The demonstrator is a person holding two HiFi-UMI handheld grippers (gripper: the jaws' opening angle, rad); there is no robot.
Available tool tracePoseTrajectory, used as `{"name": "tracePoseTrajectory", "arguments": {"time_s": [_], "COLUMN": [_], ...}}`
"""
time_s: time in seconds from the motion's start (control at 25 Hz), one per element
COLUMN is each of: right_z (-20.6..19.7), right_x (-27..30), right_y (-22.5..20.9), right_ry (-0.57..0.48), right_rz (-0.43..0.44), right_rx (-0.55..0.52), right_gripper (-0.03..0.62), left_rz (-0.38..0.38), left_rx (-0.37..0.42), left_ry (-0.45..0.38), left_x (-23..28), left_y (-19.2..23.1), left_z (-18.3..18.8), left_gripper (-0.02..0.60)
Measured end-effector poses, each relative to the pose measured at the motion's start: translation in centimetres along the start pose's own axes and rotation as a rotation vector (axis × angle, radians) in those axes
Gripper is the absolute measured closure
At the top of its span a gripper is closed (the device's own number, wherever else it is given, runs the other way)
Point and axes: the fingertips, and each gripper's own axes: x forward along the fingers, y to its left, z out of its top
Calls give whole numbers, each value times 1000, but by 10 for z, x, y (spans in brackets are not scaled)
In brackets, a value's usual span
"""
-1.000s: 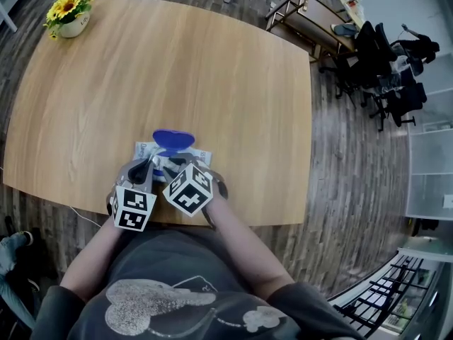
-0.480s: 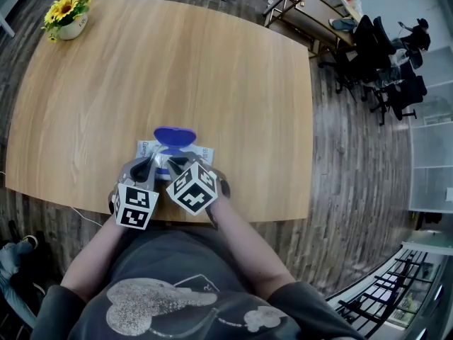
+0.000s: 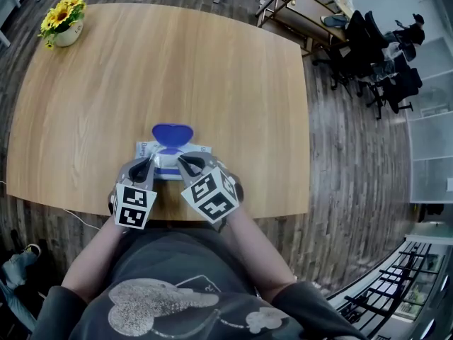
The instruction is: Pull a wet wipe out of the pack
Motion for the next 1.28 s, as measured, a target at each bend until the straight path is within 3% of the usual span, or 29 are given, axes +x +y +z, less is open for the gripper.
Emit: {"name": "tracePoseTrajectory", "arguments": {"time_s": [0.36, 0.52, 0.76, 0.96, 1.28], "right_z": [-18, -19, -20, -13, -34], "right_x": [-54, -66, -76, -99, -138], "right_y": [-35, -37, -35, -30, -1], "right_ry": [-112, -165, -175, -239, -321], "right_rz": [-143, -194, -257, -280, -277], "right_rx": [142, 192, 198, 202, 171], "right_gripper": [588, 588, 588, 588, 588], "left_rz": [-13, -25, -58, -27, -6], "left_rx": [-28, -28, -130, -153, -205], "left_ry": [-38, -86, -155, -202, -296], "left_x": [-12, -20, -42, -63, -107], "left_y": [1, 3, -3, -6, -35], "left_z": [4, 12, 21, 27, 41], "left_gripper": [548, 517, 430, 436, 506]}}
